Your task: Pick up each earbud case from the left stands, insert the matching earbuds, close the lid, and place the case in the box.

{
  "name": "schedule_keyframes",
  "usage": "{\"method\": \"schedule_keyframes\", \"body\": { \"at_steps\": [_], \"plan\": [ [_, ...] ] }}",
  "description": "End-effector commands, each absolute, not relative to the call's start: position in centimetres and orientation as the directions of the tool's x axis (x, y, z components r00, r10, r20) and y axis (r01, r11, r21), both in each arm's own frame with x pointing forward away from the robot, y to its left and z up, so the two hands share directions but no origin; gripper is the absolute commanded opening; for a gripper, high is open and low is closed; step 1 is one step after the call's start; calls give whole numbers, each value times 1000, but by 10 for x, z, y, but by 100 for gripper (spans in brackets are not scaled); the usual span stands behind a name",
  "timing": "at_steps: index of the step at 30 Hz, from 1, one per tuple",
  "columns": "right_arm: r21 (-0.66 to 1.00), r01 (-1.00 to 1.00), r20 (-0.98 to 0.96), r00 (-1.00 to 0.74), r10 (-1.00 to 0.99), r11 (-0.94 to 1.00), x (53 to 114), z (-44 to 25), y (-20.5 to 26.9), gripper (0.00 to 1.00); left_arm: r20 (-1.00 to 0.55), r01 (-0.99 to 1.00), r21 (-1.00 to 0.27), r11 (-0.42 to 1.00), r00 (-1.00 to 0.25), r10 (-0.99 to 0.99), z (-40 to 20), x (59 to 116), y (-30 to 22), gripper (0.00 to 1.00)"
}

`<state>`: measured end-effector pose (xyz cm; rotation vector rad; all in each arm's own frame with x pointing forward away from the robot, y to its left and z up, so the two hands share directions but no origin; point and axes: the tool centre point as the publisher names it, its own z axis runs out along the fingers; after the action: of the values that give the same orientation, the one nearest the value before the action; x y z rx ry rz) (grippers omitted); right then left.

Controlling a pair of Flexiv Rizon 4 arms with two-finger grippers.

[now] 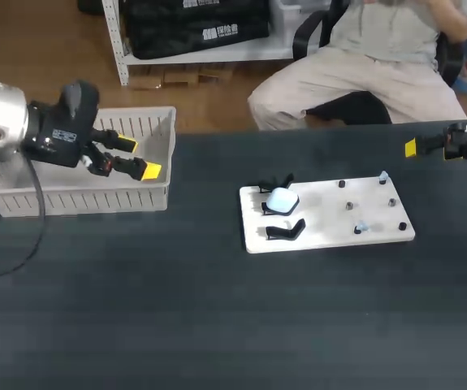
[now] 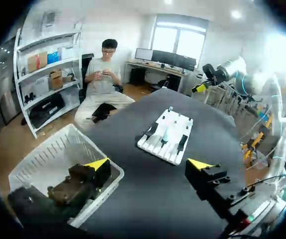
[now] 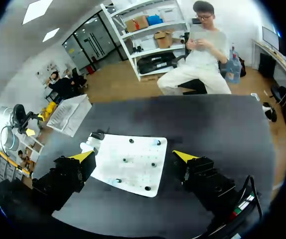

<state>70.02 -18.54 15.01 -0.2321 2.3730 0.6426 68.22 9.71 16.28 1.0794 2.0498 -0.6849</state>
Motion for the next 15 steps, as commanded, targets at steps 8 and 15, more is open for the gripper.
{"method": "schedule_keyframes", "body": {
  "at_steps": [8,15],
  "plan": [
    [388,-325,-642,-767,0,862,701,150,-186,100,-828,990,-75,118,-128,545,138,694,45,100],
    [388,-325,-642,-767,0,862,701,150,-186,100,-832,995,-74,66,-98,546,115,708,3,100]
  ]
}}
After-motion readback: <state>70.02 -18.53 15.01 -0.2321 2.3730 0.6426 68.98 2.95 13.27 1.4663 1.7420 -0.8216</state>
